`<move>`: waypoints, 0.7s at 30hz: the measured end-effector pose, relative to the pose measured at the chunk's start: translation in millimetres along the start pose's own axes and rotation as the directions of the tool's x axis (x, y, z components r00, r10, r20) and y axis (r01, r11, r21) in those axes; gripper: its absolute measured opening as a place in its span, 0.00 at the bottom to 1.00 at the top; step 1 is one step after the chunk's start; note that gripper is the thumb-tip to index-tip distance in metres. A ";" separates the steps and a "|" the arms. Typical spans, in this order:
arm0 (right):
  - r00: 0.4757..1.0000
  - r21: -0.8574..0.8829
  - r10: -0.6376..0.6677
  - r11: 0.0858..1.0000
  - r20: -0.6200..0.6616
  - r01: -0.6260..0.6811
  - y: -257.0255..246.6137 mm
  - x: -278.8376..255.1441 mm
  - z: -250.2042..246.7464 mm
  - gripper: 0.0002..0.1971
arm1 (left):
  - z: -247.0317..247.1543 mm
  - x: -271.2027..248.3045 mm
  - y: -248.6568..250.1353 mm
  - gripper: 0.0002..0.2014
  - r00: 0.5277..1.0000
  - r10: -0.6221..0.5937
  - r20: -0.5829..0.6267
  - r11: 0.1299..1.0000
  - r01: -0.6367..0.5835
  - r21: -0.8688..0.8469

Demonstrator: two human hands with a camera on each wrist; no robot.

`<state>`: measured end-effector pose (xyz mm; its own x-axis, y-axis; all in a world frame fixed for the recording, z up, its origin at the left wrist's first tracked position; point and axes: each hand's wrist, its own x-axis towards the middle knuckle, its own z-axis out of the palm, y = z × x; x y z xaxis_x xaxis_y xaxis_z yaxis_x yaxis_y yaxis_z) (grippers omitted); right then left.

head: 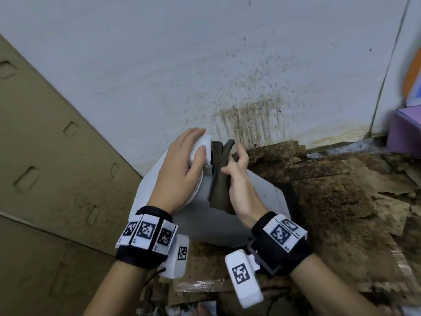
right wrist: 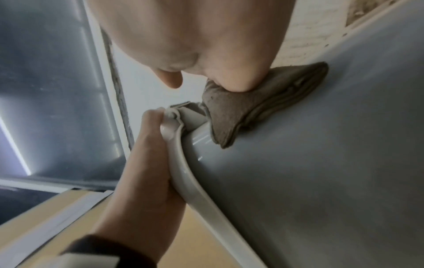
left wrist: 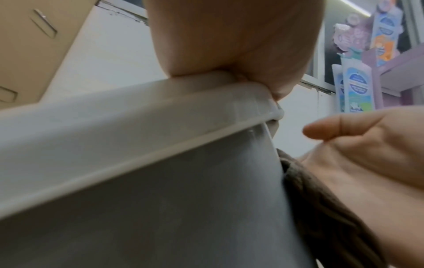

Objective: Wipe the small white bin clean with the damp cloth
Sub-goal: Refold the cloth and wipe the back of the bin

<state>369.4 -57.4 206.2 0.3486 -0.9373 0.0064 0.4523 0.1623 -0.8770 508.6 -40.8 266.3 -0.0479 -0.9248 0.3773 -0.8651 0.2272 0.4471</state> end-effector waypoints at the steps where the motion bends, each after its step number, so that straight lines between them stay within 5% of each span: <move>1: 0.999 -0.088 -0.009 0.996 0.033 0.011 0.9 -1.3 -0.6 0.33 | -0.7 -0.4 -0.5 0.23 1.000 -0.003 -0.002 1.000 0.003 -0.005; 8: 0.986 -0.634 -0.098 0.756 0.136 0.162 12.2 -0.2 -4.6 0.30 | -0.6 2.3 -5.1 0.21 1.000 -0.002 -0.021 1.000 0.003 0.023; 14: 0.917 -0.897 -0.351 0.320 0.188 0.306 26.1 5.7 -12.3 0.29 | 1.9 -0.5 -4.3 0.21 0.999 -0.002 -0.049 1.000 0.003 0.015; 16: 0.900 -0.883 -0.394 0.334 0.188 0.331 31.2 5.9 -9.4 0.30 | 3.0 -1.4 -2.3 0.21 0.998 -0.005 -0.055 1.000 0.006 0.024; 21: 0.929 -0.769 -0.327 0.545 0.174 0.336 38.5 6.9 -1.7 0.32 | 3.4 -2.1 -3.4 0.21 0.998 -0.006 -0.058 0.999 0.008 0.046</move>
<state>387.8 -58.2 171.7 0.3187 -0.8700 0.3761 -0.2675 -0.4632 -0.8449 510.0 -40.6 261.2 -0.0144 -0.9070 0.4209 -0.8874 0.2055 0.4127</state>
